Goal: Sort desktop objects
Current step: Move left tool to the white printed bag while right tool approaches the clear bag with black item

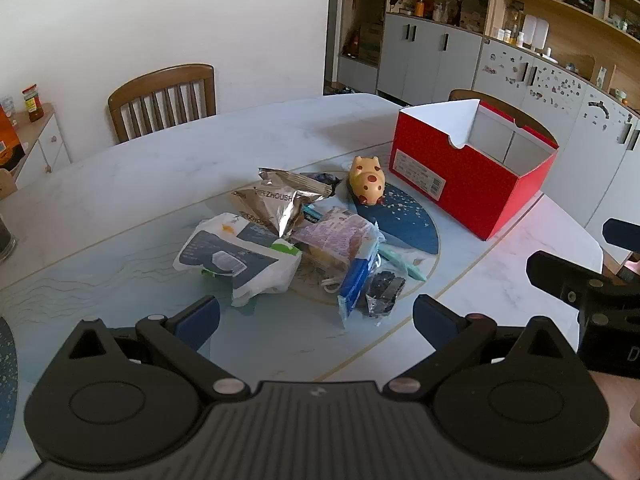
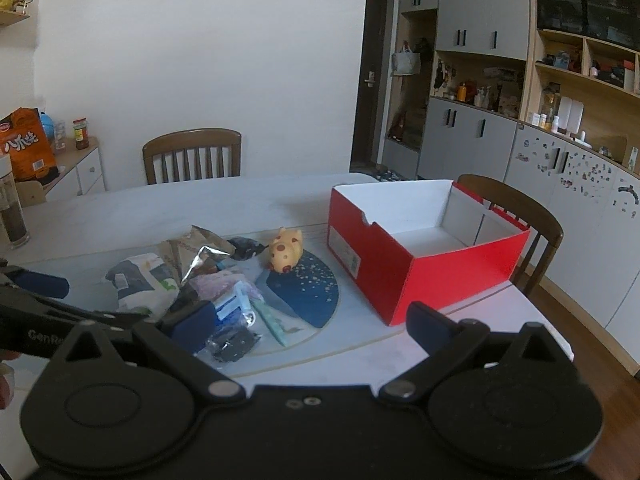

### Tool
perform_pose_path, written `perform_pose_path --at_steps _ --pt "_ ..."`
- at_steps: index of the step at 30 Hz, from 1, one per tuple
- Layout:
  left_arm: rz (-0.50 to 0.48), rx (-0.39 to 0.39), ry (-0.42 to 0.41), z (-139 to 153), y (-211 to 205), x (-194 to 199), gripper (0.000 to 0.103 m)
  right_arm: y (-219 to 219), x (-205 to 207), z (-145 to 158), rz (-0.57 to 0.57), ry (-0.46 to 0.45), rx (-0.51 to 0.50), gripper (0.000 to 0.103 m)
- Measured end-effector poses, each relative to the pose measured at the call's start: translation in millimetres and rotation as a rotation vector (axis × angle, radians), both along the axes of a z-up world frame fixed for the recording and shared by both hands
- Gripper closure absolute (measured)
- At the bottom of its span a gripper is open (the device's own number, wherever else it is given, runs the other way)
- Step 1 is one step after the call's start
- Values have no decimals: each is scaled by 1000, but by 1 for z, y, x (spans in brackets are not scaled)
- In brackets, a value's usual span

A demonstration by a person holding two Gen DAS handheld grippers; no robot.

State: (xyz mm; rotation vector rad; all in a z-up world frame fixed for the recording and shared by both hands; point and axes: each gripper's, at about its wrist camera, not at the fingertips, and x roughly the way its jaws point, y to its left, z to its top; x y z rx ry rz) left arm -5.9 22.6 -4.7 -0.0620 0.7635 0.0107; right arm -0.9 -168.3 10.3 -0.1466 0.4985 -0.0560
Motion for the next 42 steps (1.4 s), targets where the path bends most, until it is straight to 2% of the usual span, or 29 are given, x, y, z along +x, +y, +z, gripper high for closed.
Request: perform_pose_path --at_steps 11,19,28,33,42 --pt "28 -14 -15 3 18 1 0 10 7 2 29 -7 16 2" --pt "67 15 -27 -4 33 10 0 21 25 4 70 -5 4 1" --pt "169 50 9 -22 52 42 0 19 69 -18 170 67 2 2" --pt "207 22 32 -32 56 59 0 20 82 -34 250 110 -37 2" --pt "245 -10 80 -53 58 84 0 22 97 -73 307 175 -110 2"
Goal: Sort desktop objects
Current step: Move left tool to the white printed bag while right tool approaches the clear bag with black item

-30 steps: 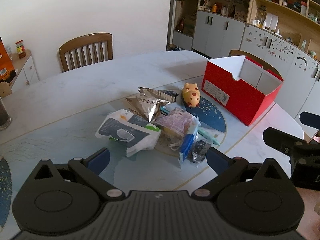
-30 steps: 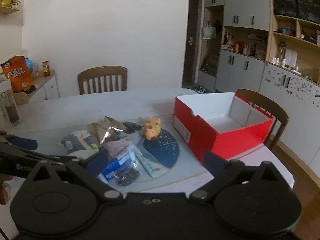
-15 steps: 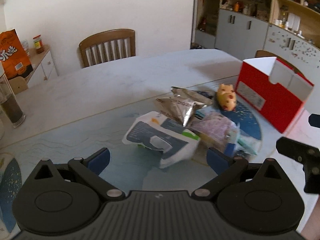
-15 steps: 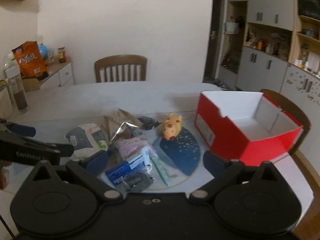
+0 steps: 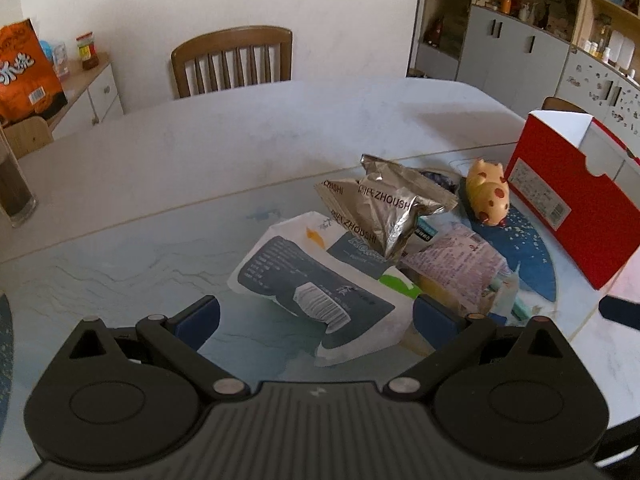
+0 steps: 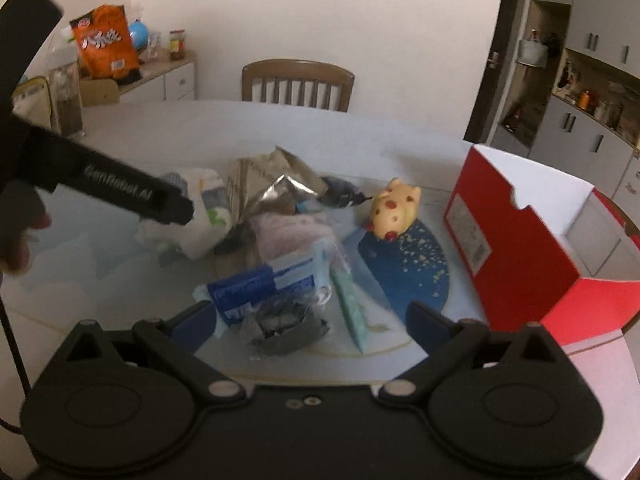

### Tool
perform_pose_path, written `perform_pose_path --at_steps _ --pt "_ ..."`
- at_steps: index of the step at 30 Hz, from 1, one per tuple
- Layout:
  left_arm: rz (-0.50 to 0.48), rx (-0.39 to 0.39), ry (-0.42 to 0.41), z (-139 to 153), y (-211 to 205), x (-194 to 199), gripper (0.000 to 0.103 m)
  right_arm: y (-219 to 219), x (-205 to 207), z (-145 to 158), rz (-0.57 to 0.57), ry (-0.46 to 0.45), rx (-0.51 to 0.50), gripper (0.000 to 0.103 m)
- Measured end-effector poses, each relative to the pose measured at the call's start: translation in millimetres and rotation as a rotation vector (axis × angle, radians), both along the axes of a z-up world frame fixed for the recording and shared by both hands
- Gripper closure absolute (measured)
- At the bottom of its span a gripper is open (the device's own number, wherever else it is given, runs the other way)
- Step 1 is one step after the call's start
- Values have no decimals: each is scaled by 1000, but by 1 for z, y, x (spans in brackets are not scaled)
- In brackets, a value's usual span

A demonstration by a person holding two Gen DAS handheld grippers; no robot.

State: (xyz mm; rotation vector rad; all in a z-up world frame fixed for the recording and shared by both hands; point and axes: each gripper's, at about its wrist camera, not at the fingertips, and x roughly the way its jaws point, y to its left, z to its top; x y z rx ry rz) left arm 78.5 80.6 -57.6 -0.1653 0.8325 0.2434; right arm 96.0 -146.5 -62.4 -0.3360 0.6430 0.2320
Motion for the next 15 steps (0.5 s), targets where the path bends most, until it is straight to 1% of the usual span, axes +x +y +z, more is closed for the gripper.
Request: perform_pose_path --at_steps 4,9,11,15 --pt "16 -27 21 -5 4 8 9 3 7 -9 28 11 -17 2" --pt "43 -88 33 -8 12 15 10 4 12 -17 51 28 -24 2" --pt "46 -104 36 -10 14 18 12 5 15 -20 60 32 -28 2" --pt "56 -137 56 -14 19 22 22 9 20 -27 77 39 -41 3"
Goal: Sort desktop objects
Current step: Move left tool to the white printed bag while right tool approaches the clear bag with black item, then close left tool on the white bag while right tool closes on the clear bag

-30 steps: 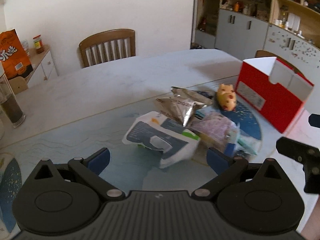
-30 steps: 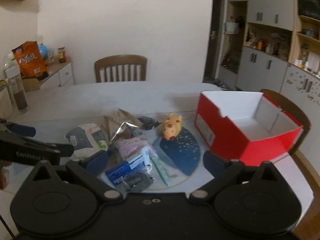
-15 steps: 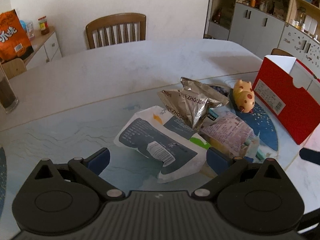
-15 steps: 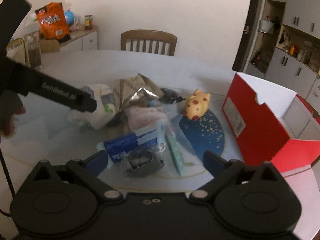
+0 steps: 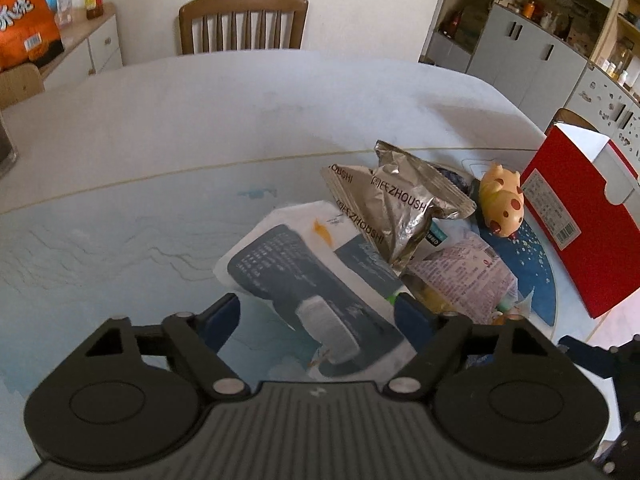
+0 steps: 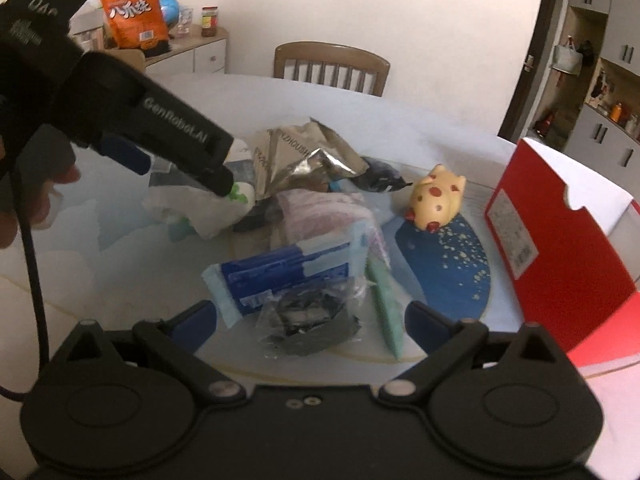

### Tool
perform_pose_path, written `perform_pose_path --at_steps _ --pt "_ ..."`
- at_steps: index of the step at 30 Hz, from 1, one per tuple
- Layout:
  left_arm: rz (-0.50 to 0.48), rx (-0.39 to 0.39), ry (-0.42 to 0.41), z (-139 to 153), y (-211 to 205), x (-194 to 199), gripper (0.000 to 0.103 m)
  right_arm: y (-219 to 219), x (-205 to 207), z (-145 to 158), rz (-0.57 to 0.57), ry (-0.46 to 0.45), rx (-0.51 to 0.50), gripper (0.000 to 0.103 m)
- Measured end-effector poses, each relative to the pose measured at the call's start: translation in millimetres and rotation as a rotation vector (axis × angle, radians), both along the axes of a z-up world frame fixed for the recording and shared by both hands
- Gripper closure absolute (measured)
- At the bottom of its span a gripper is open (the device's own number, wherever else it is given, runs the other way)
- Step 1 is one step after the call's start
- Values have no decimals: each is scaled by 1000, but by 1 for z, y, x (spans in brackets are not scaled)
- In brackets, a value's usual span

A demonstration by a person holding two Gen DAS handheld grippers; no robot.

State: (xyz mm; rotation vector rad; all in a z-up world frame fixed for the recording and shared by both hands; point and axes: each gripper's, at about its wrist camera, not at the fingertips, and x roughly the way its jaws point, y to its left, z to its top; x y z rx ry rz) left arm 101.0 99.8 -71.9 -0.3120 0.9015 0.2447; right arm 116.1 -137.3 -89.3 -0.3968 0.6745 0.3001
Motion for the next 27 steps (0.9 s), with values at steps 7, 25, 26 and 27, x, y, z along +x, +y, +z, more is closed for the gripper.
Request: perform_pose_path --at_steps 7,25,26,27 --pt "-9 -35 -4 -4 1 2 34 5 7 -10 12 1 -12 3" --pt "-5 -100 2 -11 6 -1 61 -1 11 -14 13 29 -28 46" --pt "-4 -107 1 -11 6 -2 62 -1 10 -14 16 27 -34 48" --pt "-2 -112 1 -11 6 -3 63 -1 10 -14 17 26 -38 49"
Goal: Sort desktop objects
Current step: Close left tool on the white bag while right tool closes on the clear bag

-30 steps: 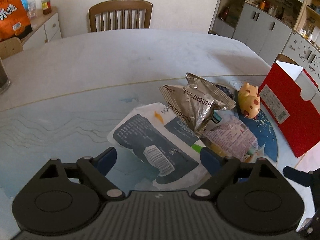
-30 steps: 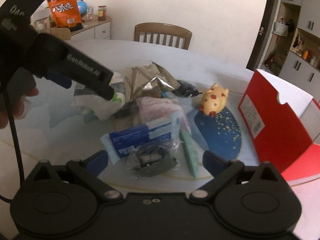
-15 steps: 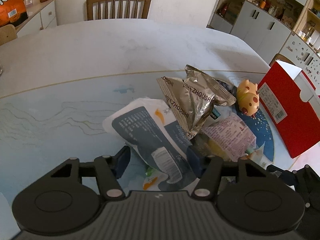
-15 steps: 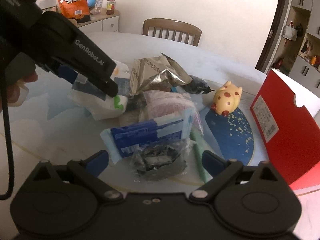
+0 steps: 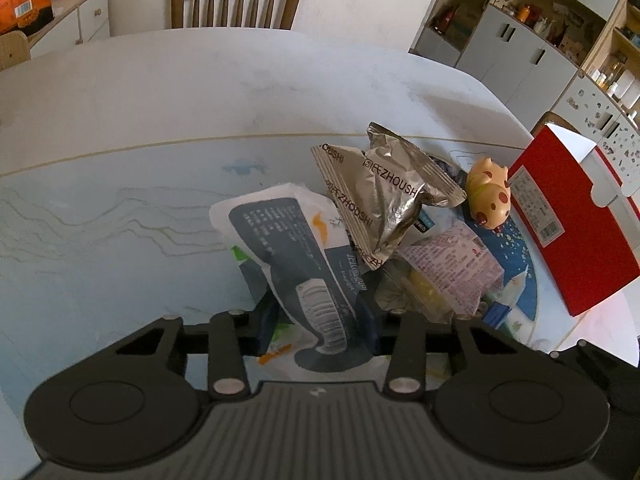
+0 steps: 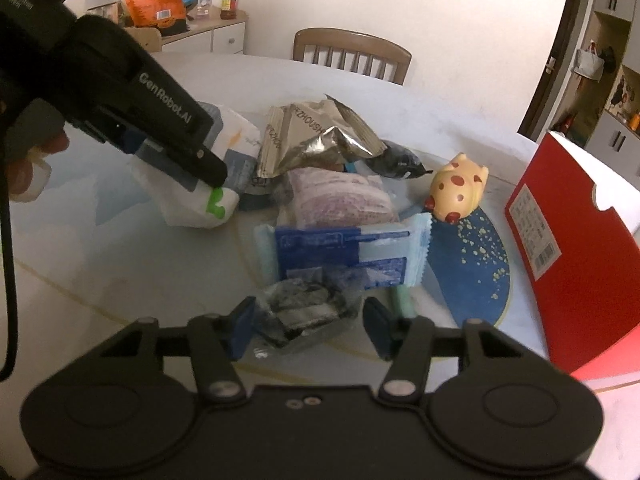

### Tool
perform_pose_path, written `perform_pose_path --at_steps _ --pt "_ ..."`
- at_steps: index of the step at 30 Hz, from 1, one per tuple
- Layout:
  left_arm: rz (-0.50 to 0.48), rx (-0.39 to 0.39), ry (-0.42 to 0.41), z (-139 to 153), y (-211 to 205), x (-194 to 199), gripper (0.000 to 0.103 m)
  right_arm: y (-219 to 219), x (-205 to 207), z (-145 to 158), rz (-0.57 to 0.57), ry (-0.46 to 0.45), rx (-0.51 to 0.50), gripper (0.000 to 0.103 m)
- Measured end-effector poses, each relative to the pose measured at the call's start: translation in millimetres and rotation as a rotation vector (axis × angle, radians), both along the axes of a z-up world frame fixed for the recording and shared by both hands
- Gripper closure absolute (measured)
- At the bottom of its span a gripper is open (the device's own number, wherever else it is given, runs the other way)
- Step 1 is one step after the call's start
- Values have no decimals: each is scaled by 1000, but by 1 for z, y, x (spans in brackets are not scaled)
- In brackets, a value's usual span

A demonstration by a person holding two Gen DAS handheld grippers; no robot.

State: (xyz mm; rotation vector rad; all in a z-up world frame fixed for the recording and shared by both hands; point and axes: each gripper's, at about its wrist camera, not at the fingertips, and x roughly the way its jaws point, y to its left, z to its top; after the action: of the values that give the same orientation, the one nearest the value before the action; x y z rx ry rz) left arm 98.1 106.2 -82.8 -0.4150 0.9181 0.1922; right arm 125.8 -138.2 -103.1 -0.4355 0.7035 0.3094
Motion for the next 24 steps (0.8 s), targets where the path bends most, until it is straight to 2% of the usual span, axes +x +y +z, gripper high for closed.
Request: perform_pose_path --at_steps 4,12,24 --pt "5 -24 -6 1 2 -5 68 -1 -3 2 -4 5 0 55" --pt "14 -44 -24 6 7 -18 75 -3 -10 6 -16 9 -2 62" --pt "3 -59 -45 19 11 -50 78 -9 -29 19 -116 -1 31 63"
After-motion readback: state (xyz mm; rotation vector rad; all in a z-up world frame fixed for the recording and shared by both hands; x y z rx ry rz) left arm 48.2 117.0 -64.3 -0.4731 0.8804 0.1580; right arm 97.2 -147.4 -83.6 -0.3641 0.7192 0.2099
